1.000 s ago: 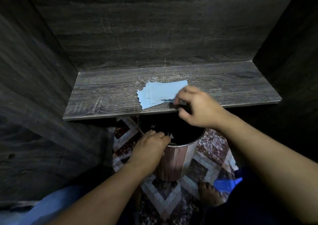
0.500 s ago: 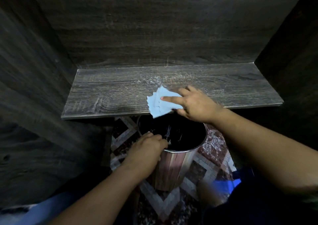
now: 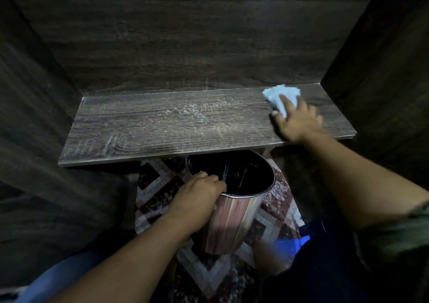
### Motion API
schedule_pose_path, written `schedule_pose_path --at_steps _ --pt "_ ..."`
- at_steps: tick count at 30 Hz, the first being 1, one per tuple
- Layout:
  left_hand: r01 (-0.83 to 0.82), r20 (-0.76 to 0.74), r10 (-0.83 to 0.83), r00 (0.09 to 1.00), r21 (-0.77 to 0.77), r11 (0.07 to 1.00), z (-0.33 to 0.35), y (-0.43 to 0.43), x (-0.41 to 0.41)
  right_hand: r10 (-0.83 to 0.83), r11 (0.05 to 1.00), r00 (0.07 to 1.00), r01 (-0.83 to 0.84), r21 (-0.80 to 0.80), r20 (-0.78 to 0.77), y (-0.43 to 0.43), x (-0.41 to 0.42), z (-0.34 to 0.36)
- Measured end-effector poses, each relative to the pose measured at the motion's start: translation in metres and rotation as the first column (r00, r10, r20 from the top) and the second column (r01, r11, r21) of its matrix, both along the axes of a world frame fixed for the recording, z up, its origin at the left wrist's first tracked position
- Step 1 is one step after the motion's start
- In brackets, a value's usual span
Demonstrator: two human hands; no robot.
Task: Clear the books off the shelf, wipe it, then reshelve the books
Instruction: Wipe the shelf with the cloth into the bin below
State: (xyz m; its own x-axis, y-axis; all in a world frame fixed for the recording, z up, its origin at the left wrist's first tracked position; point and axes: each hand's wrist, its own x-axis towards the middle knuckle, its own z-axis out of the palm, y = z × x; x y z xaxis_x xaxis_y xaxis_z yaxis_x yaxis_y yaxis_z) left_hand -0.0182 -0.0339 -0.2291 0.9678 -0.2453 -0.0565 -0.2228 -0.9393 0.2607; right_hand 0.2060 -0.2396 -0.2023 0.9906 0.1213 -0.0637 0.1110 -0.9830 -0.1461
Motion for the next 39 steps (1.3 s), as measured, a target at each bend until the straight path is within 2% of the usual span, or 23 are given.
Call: schedule_pose_path --at_steps 2,5,7,8,9,11,12,14,16,18,21,23,25,26,27,29,31,32,34,37,39 --pt "0.000 -0.007 0.000 1.000 0.025 1.000 0.001 -0.006 0.009 0.163 0.987 0.983 -0.163 -0.014 0.083 0.013 -0.013 -0.007" --pt "-0.009 -0.017 0.010 1.000 0.044 0.999 0.001 -0.015 0.019 0.399 0.917 0.910 -0.396 -0.049 0.117 0.028 -0.042 -0.012" --pt "-0.014 -0.033 0.015 0.999 0.044 0.999 0.001 -0.020 0.023 0.541 0.838 0.830 -0.546 0.002 0.132 0.023 -0.054 -0.011" --pt "-0.013 -0.037 0.015 0.999 0.048 0.999 0.001 -0.022 0.025 0.559 0.818 0.815 -0.572 0.062 0.150 0.016 -0.054 -0.006" --pt "-0.009 -0.035 0.011 0.999 0.052 0.999 0.001 -0.025 0.027 0.525 0.826 0.831 -0.550 0.126 0.187 0.007 -0.047 -0.001" --pt "-0.002 -0.021 0.004 1.000 0.050 0.999 0.000 -0.031 0.031 0.330 0.902 0.909 -0.383 0.199 0.255 -0.013 -0.021 0.008" --pt "0.001 -0.012 -0.001 1.000 0.050 0.999 0.000 -0.034 0.032 0.206 0.950 0.952 -0.250 0.188 0.226 -0.024 -0.006 0.012" --pt "0.004 0.003 -0.004 1.000 0.049 0.999 -0.001 -0.040 0.035 -0.002 0.993 0.998 -0.006 0.114 0.069 -0.046 0.022 0.010" --pt "-0.002 0.008 0.002 1.000 0.043 0.999 0.000 -0.045 0.040 -0.059 0.995 0.998 0.061 0.078 -0.018 -0.055 0.034 -0.001" --pt "-0.014 0.016 0.014 1.000 0.039 0.999 0.000 -0.048 0.043 0.008 0.997 0.997 -0.014 0.077 0.080 -0.049 0.035 -0.012" --pt "-0.028 0.032 0.028 0.999 0.007 1.000 -0.001 -0.051 0.047 0.219 0.968 0.954 -0.238 0.074 0.203 -0.021 0.014 -0.020" --pt "-0.032 0.045 0.032 0.998 -0.002 0.999 -0.002 -0.051 0.049 0.415 0.889 0.882 -0.445 0.106 0.225 -0.001 -0.001 -0.019" --pt "-0.037 0.051 0.038 0.998 -0.011 0.999 -0.004 -0.049 0.050 0.519 0.783 0.817 -0.572 0.245 0.252 0.009 -0.007 -0.014" --pt "-0.036 0.043 0.036 0.998 -0.013 0.999 -0.004 -0.049 0.050 0.483 0.753 0.818 -0.570 0.327 0.313 0.009 -0.003 -0.011" --pt "-0.033 0.034 0.034 0.999 -0.014 0.999 -0.005 -0.048 0.050 0.379 0.760 0.843 -0.519 0.392 0.382 0.008 0.005 -0.008" --pt "-0.027 0.023 0.027 0.999 -0.023 0.999 -0.007 -0.047 0.049 0.088 0.842 0.893 -0.303 0.445 0.442 0.004 0.026 -0.001" --pt "-0.039 0.010 0.039 0.999 -0.022 0.999 -0.008 -0.045 0.048 -0.066 0.920 0.959 -0.048 0.389 0.275 0.004 0.047 0.003" --pt "-0.046 0.007 0.046 0.999 -0.016 0.999 -0.008 -0.043 0.047 -0.065 0.950 0.986 0.014 0.311 0.154 0.006 0.054 0.002" --pt "-0.047 -0.009 0.047 0.999 -0.015 0.999 -0.008 -0.041 0.045 0.004 0.986 1.000 -0.006 0.168 0.014 0.015 0.058 0.000" --pt "-0.059 -0.021 0.059 0.998 -0.013 0.998 -0.005 -0.040 0.043 0.153 0.982 0.986 -0.159 0.099 0.062 0.035 0.053 -0.006" --pt "-0.067 -0.038 0.067 0.997 -0.011 0.998 -0.003 -0.038 0.041 0.361 0.928 0.930 -0.365 0.071 0.070 0.052 0.043 -0.003"
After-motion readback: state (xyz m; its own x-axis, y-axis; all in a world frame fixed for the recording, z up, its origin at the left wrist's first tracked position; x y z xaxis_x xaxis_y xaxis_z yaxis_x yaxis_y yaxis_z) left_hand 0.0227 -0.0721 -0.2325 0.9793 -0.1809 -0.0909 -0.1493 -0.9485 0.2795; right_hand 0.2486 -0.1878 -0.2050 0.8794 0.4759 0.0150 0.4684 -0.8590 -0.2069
